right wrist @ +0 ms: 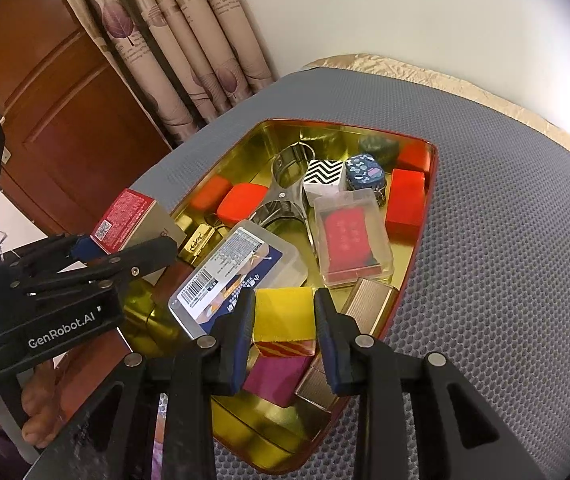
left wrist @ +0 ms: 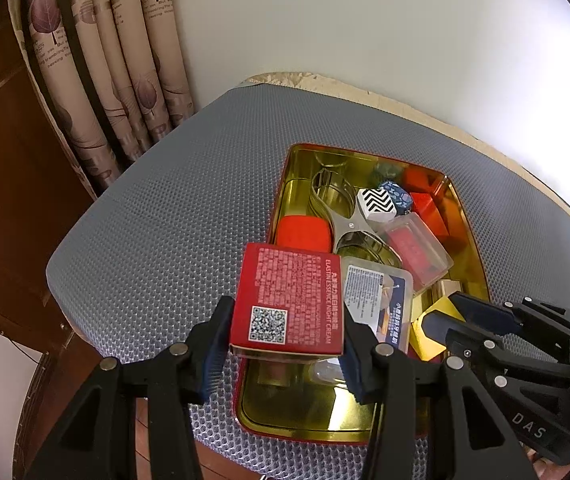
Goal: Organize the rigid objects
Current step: 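Carry the red box and yellow cube into the tin with both tools, then open both tools to release the items and lift away from the tin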
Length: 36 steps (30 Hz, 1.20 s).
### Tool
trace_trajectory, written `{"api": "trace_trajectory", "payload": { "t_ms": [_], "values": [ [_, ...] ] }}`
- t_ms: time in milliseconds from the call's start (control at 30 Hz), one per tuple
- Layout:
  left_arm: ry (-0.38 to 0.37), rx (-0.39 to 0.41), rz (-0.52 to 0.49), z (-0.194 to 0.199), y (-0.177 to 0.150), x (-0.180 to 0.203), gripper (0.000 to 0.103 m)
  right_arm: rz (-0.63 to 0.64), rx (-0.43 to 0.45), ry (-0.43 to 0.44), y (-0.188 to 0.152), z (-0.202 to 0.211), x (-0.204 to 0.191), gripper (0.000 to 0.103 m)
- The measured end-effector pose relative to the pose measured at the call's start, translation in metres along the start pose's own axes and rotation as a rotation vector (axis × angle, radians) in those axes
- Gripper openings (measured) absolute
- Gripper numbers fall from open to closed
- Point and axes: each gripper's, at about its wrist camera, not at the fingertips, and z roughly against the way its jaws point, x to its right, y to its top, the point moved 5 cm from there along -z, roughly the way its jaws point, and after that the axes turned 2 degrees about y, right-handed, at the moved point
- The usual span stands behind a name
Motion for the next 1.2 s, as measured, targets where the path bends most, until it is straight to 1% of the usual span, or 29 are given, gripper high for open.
{"api": "trace_trajectory", "payload": {
  "t_ms": [167,367,400,467,567,600,633,667,733,767,833,867,967,1000,1067,1100,1200],
  "values": [
    [0.025,0.006,0.000,0.001,0.001,-0.004,0.049,-0.011,0.020,0.004,0.002,0.002,0.001,0.030],
    [0.025,0.016,-0.004,0.003,0.003,-0.004,0.049,-0.029,0.066,0.001,0.007,0.014,0.004,0.030],
    [0.028,0.019,-0.005,0.004,0.003,-0.004,0.049,-0.028,0.082,-0.004,0.008,0.018,0.004,0.031],
    [0.035,0.024,-0.006,0.005,0.003,-0.005,0.049,-0.022,0.103,-0.020,0.009,0.024,0.003,0.036],
    [0.023,0.042,-0.002,0.009,0.004,-0.005,0.049,-0.009,0.147,-0.062,0.010,0.034,0.000,0.049],
    [0.020,0.051,-0.002,0.011,0.005,-0.005,0.049,-0.004,0.170,-0.083,0.010,0.039,-0.001,0.056],
    [0.017,0.062,-0.004,0.014,0.006,-0.005,0.049,0.001,0.186,-0.096,0.011,0.043,-0.003,0.060],
    [0.008,0.073,-0.008,0.017,0.007,-0.004,0.049,0.011,0.205,-0.112,0.012,0.047,-0.004,0.061],
    [-0.011,0.095,-0.010,0.022,0.009,-0.003,0.049,0.035,0.246,-0.154,0.013,0.057,-0.008,0.070],
    [-0.015,0.106,-0.016,0.025,0.009,-0.002,0.049,0.041,0.259,-0.163,0.013,0.061,-0.010,0.071],
    [-0.026,0.118,-0.033,0.031,0.010,0.000,0.056,0.051,0.286,-0.179,0.013,0.070,-0.014,0.076],
    [-0.041,0.117,-0.036,0.033,0.010,0.001,0.058,0.052,0.302,-0.192,0.013,0.075,-0.016,0.078],
    [-0.103,0.104,0.005,0.042,0.014,-0.007,0.059,0.051,0.367,-0.228,0.012,0.094,-0.020,0.086],
    [-0.127,0.112,0.034,0.048,0.017,-0.013,0.059,0.050,0.390,-0.244,0.010,0.102,-0.021,0.091],
    [-0.172,0.143,0.079,0.061,0.021,-0.024,0.059,0.051,0.429,-0.268,0.007,0.115,-0.023,0.095],
    [-0.181,0.166,0.102,0.070,0.024,-0.030,0.059,0.054,0.447,-0.278,0.006,0.121,-0.025,0.098],
    [-0.166,0.228,0.120,0.093,0.027,-0.038,0.062,0.069,0.483,-0.308,0.001,0.136,-0.031,0.099]
  ]
}}
